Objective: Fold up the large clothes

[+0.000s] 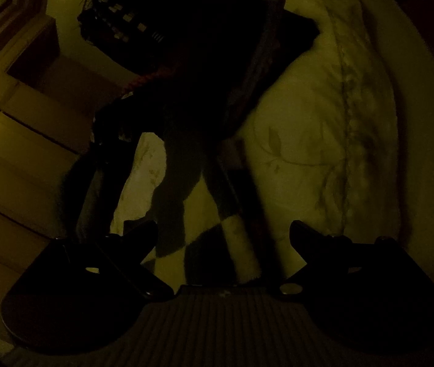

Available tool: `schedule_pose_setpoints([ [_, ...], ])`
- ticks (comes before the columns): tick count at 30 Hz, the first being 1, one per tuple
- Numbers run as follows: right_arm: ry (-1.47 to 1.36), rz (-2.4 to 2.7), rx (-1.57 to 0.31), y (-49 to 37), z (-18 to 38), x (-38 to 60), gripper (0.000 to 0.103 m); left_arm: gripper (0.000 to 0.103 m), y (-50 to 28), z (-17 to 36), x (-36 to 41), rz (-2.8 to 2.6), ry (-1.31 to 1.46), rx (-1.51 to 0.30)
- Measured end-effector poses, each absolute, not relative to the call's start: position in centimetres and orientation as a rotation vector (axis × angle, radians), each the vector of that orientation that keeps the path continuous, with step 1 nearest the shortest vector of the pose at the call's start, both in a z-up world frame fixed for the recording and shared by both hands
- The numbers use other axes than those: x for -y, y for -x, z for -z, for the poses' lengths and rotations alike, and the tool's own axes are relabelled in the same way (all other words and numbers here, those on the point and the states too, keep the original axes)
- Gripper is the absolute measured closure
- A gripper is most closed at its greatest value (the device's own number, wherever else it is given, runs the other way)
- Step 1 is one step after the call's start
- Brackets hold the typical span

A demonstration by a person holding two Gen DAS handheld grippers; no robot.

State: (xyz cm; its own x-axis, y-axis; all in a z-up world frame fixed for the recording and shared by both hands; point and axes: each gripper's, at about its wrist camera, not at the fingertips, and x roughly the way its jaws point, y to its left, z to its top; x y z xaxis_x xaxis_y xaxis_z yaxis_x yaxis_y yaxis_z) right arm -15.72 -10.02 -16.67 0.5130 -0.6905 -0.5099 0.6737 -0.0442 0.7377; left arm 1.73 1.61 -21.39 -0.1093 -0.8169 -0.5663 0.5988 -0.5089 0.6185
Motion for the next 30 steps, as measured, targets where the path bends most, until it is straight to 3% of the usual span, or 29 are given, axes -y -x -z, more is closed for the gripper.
schedule_pose_setpoints([
  [8,-1.201,1.088,0.053,16.5,17.0,10.2,0.008,0.000,5.5,25.0,-0.7,1.713,-1.187,0.722],
  [13,-1.207,1.077,0.063,17.0,17.2,10.5,0.007,0.000,8.3,26.1,0.4,1.742,-1.173,0.785],
  [15,-1.224,1.066,0.077,17.3,17.5,10.6,0.007,0.004,8.8,26.1,1.1,1.760,-1.154,0.737],
  [16,-1.234,1.057,0.089,17.5,17.6,10.7,0.007,0.014,9.0,25.9,1.4,1.783,-1.150,0.700],
  [18,-1.251,1.040,0.120,17.9,17.9,10.9,0.006,0.017,9.1,25.4,1.5,1.809,-1.115,0.627],
  [19,-1.261,1.030,0.136,18.0,18.1,11.0,0.006,0.029,9.0,25.0,1.5,1.824,-1.089,0.583],
  [22,-1.291,1.000,0.187,18.6,18.6,11.2,0.006,0.038,7.3,23.0,2.1,1.883,-0.966,0.362],
  [26,-1.331,0.949,0.284,19.2,19.2,11.2,0.006,0.041,4.5,20.2,3.6,1.961,-0.833,0.019],
  [30,-1.349,0.941,0.271,18.7,20.0,11.9,0.008,0.041,4.5,20.3,2.8,1.952,-0.826,0.034],
])
